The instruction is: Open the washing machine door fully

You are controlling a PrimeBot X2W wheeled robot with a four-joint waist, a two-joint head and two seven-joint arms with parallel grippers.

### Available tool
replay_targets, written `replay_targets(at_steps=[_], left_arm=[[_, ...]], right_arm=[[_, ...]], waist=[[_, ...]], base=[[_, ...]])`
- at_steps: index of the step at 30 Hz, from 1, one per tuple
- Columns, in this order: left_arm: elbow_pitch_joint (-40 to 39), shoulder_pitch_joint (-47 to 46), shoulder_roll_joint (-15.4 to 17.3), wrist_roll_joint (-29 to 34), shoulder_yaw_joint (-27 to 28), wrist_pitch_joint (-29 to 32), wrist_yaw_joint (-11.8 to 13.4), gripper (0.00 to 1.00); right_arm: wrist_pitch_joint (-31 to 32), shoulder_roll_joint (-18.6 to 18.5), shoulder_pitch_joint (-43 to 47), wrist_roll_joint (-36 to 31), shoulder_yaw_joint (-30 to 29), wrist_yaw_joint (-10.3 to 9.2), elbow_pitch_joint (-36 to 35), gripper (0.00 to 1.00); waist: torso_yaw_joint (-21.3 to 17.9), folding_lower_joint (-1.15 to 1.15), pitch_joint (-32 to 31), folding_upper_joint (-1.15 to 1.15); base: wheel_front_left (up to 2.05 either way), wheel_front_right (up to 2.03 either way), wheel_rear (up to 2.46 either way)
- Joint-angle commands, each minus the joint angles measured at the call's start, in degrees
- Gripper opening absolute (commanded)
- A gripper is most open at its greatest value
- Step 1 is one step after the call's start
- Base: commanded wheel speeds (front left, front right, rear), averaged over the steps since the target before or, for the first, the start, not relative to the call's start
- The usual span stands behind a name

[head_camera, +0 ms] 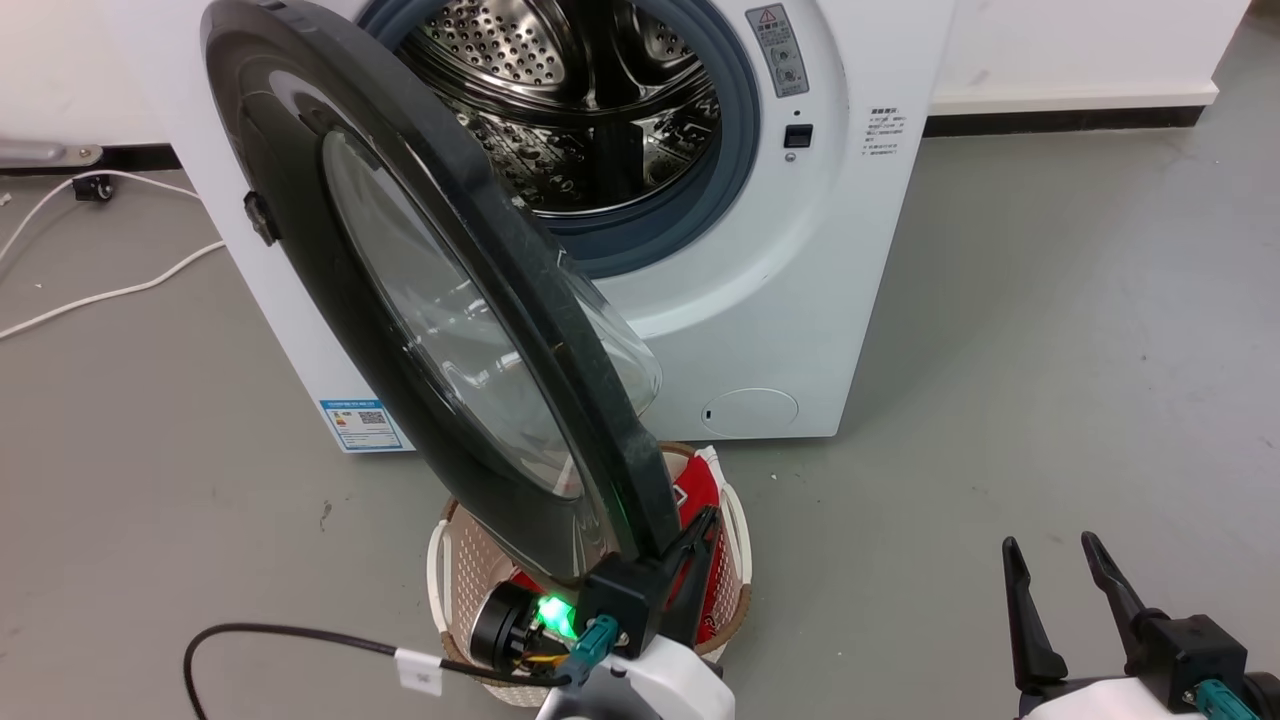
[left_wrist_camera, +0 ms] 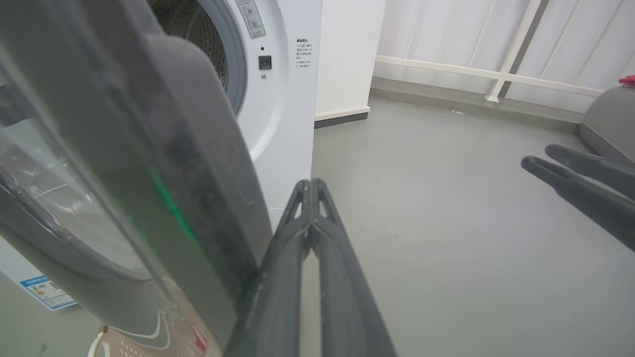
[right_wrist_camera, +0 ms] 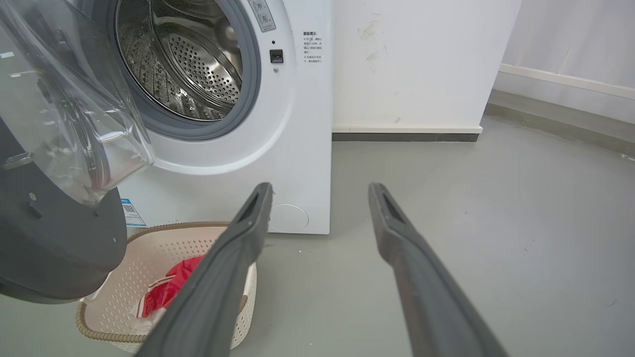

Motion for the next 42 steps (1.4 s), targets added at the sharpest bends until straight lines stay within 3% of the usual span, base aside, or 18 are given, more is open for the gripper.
replay_targets(at_steps=[1,17,25,42], left_arm=[[-0.36,0.64,0.89,-0.3,1.07,-0.3,1.13,0.0],[-12.3,10.0,4.67,1.8,0.84,1.75,7.69,0.0],[-18.6,15.12,6.67,2.23,0.08,3.36,9.81,0.0],[-16.14,11.27,7.85,0.3,0.83,2.25,7.14,0.0]], right_arm=[[-0.11,-0.04,-0.04,0.04,0.05,-0.04,0.2,1.0],[0.83,-0.43,0.86,0.21,0.76,-0.04,0.17,1.0],[1.09,-0.35,0.99,0.43,0.76,-0.04,0.36,1.0],[0.9,-0.22,0.26,0.75,1.0,-0.04,0.71,1.0]], waist=[[0.19,0.0,-0.14,0.0],[2.82,0.0,-0.71,0.0],[4.41,0.0,-0.73,0.0],[2.68,0.0,-0.43,0.0]], base=[[0.0,0.0,0.0],[0.0,0.0,0.0],[0.0,0.0,0.0],[0.0,0.0,0.0]])
